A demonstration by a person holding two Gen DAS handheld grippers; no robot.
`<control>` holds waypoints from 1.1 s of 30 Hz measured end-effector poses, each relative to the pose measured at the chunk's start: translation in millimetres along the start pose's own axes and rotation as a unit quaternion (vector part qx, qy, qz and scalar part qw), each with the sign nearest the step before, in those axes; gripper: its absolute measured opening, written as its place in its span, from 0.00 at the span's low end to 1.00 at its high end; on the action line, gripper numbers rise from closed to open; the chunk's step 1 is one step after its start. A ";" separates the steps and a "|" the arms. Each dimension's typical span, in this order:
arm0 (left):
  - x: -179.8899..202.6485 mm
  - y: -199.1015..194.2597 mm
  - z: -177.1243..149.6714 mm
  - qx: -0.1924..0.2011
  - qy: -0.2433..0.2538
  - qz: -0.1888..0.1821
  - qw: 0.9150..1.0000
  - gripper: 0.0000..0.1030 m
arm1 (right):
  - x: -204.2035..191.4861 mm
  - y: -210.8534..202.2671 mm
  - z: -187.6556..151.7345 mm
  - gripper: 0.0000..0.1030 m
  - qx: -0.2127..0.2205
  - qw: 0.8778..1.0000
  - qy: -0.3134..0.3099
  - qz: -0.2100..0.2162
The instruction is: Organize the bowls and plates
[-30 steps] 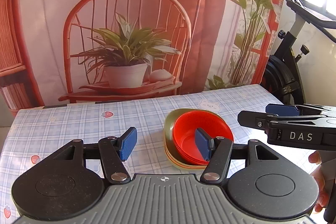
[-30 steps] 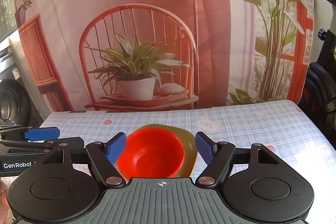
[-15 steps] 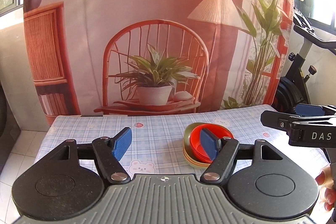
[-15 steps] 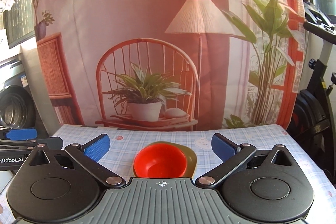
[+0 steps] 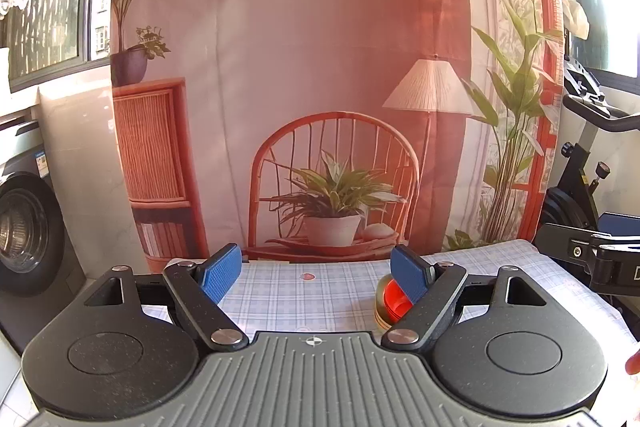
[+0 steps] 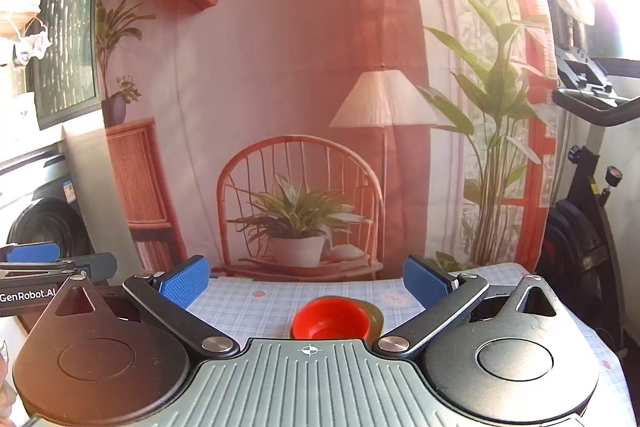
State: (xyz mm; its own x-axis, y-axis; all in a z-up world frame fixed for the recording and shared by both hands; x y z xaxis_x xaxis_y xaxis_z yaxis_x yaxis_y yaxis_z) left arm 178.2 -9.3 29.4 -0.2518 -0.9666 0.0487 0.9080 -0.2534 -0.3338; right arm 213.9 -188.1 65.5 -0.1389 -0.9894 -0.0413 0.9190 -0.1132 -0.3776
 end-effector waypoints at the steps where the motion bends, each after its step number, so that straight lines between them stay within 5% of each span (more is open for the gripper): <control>1: 0.7 -8.4 1.7 0.003 -0.001 0.002 1.000 0.81 | 0.7 -6.2 1.5 1.00 0.003 1.000 0.001 0.000; 14: 6.7 -80.8 1.3 0.038 0.007 0.025 0.999 0.84 | 4.5 -79.4 10.2 1.00 0.040 0.999 0.001 -0.004; 33: 1.9 -96.8 -1.6 0.045 -0.002 0.025 0.999 0.84 | 0.4 -94.2 5.9 1.00 0.046 0.999 0.002 0.000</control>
State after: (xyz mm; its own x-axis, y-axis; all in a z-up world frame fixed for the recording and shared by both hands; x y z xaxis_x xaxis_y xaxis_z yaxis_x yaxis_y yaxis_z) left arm 89.3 13.4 60.3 -0.2049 -0.9781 0.0374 0.9456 -0.2076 -0.2504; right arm 129.4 -178.3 106.5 -0.1394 -0.9892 -0.0444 0.9493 -0.1207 -0.2903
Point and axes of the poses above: each gripper's, at about its wrist camera, not at the fingertips, and y roughly the way its jaws point, x to its right, z to its top, the point moved 5 cm from there along y, roughly the way its jaws point, and after that the axes turned 15 degrees about -z, right-handed, at the moved point
